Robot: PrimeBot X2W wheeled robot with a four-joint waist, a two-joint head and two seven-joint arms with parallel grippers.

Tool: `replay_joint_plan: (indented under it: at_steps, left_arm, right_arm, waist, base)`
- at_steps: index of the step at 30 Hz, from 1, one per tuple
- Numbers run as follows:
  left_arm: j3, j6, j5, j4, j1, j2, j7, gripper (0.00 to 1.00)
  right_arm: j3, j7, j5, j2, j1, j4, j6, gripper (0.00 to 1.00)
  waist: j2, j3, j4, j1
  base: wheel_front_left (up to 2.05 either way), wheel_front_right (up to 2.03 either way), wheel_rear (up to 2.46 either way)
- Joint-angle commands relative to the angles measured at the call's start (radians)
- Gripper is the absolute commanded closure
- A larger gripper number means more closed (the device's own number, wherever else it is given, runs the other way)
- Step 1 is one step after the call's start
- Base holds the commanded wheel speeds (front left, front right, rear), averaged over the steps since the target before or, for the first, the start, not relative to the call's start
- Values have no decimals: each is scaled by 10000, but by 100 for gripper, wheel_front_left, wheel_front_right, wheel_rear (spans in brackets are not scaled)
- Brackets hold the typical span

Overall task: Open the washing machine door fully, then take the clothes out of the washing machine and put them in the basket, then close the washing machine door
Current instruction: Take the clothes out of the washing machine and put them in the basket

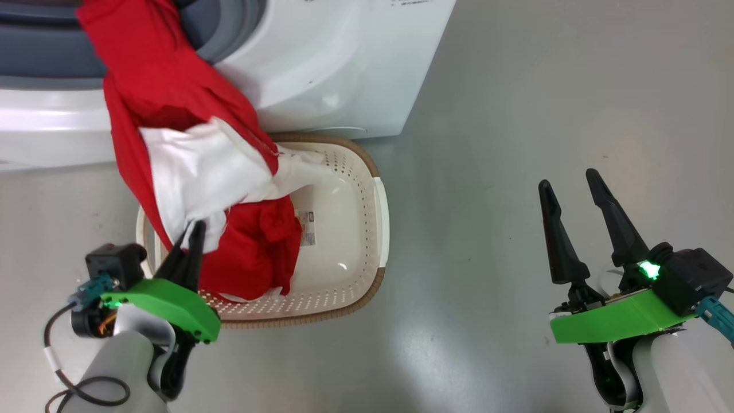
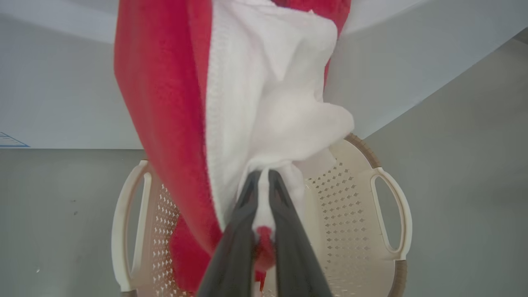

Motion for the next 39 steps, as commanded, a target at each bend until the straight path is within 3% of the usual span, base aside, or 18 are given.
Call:
replay_joint_plan:
  at_steps: [1,18,24,37,38,39]
  left_arm:
    - [150,-56,-101,91,79,294,-91,100]
    - [-1979,-56,-1666,1613,-328,332,-91,100]
    - [-3150,-56,-2684,2277,-634,368,-91,100]
    - [-3436,-56,-3227,2318,-1377,709,-91,100]
    - [-3385,-56,-3210,2306,-1420,728,-91,98]
    - [-3324,-56,-3186,2298,-1456,743,-91,86]
  right_arm:
    - [207,-65,-58,5,7,-277,48,0]
    - [299,-65,57,5,-167,-364,48,0]
    - [347,-65,61,5,-259,-411,48,0]
    - [265,-65,-2,5,-394,-550,48,0]
    - [263,-65,-5,5,-403,-557,48,0]
    - [261,-65,-7,5,-412,-566,48,0]
  waist:
    - [0,114,-51,0]
    - [0,614,-332,0]
    - [0,849,-401,0]
    - [0,1363,-383,0]
    - [0,1399,-377,0]
    - [0,1432,-369,0]
  base:
    - [0,0,0]
    - [0,0,0]
    - [0,0,0]
    - [0,0,0]
    - [0,0,0]
    - [0,0,0]
